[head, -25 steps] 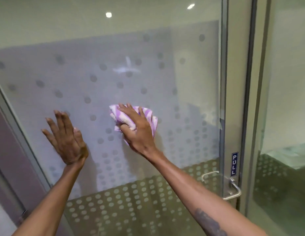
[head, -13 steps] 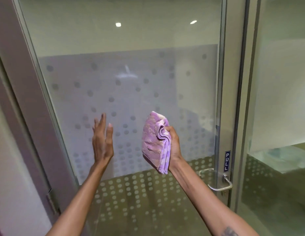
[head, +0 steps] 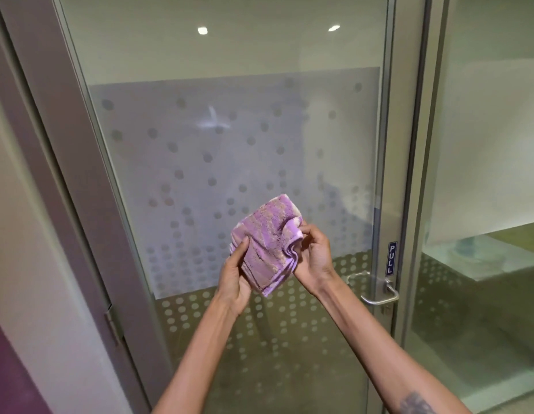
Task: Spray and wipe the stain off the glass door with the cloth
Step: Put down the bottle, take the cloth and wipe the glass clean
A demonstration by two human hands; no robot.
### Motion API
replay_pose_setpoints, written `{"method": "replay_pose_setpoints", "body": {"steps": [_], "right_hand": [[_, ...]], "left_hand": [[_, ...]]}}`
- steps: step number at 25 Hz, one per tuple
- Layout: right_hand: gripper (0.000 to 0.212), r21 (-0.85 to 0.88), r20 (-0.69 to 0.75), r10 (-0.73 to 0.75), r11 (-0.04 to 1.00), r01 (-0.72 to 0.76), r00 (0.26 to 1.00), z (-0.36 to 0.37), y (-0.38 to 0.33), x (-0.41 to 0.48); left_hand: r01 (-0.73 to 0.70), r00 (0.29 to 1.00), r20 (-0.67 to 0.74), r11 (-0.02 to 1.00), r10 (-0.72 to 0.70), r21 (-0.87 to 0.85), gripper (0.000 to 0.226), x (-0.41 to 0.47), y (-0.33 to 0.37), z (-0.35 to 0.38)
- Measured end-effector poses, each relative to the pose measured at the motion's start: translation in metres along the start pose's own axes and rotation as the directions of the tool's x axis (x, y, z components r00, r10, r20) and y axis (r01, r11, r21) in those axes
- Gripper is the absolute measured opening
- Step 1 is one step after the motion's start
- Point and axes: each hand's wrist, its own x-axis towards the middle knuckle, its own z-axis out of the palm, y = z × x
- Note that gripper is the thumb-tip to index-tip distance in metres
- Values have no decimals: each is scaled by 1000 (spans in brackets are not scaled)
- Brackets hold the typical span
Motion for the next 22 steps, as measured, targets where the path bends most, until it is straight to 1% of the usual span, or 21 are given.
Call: {"method": "replay_pose_setpoints", "body": {"steps": [1, 2, 3, 4, 5, 6, 7, 10, 15, 17, 20, 22], "right_hand": [[17, -53, -33, -2, 999, 1, 999, -1, -2, -4], [15, -144, -55, -8, 990, 0, 998, -4, -5, -7], [23, -283, -81, -4, 959, -19, 997, -7, -8, -10], [26, -434, -103, 0, 900, -45, 995, -11, -10, -13], [23, -554, -117, -10, 831, -57, 993, -14, -13, -16], [16, -633, -112, -28, 772, -49, 993, -19, -15, -19], [11, -670, -102, -49, 742, -32, 994, -26, -17, -22], [27, -667, -99, -102, 745, 10, 990, -48, -23, -35], [36, -709, -138, -111, 705, -20, 984, -61, -30, -56], [33, -742, -156, -175, 671, 1, 972, -70, -44, -66], [14, -743, -206, -264, 669, 25, 942, -92, -69, -86], [8, -742, -244, -337, 668, 48, 909, -117, -88, -104]], "left_hand": [[-14, 1000, -10, 1000, 14, 28, 60, 0, 3, -5], [-27, 1000, -15, 998, 28, 63, 60, 0, 5, -9], [-41, 999, -20, 995, 43, 94, 61, 0, 7, -13], [-57, 998, -25, 991, 60, 121, 61, 0, 8, -16], [-71, 997, -22, 987, 75, 143, 61, 0, 9, -19], [-81, 996, -11, 984, 84, 156, 60, 0, 8, -22], [-81, 997, 3, 984, 82, 156, 58, -1, 8, -25], [1, 999, 41, 995, -6, 104, 49, 0, 2, -33], [83, 992, 88, 991, -93, 108, 44, 7, -24, -19], [75, 992, 90, 979, -94, 187, 42, 12, -41, -5], [25, 995, 84, 934, -59, 357, 36, 18, -76, 20], [25, 988, 123, 894, -90, 446, 36, 16, -109, 40]]}}
